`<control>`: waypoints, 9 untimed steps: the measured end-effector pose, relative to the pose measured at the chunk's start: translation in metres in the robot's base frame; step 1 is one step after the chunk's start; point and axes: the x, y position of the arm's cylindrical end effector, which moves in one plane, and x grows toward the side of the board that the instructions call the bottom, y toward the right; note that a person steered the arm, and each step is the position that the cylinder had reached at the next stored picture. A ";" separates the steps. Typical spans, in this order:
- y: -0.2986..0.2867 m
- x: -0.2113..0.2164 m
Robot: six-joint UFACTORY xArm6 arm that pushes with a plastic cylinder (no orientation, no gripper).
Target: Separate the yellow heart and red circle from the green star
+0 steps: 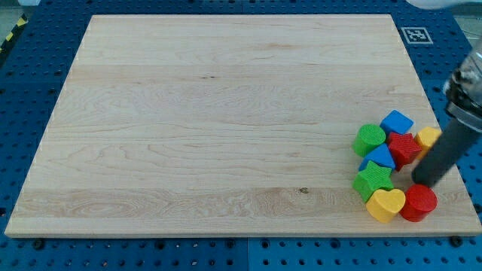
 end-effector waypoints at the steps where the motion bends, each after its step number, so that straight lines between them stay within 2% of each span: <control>1: 0.034 0.029; 2: 0.031 0.052; 4: -0.031 0.030; 5: -0.032 0.026; 7: 0.005 0.030; 8: -0.004 0.021; 9: -0.040 -0.017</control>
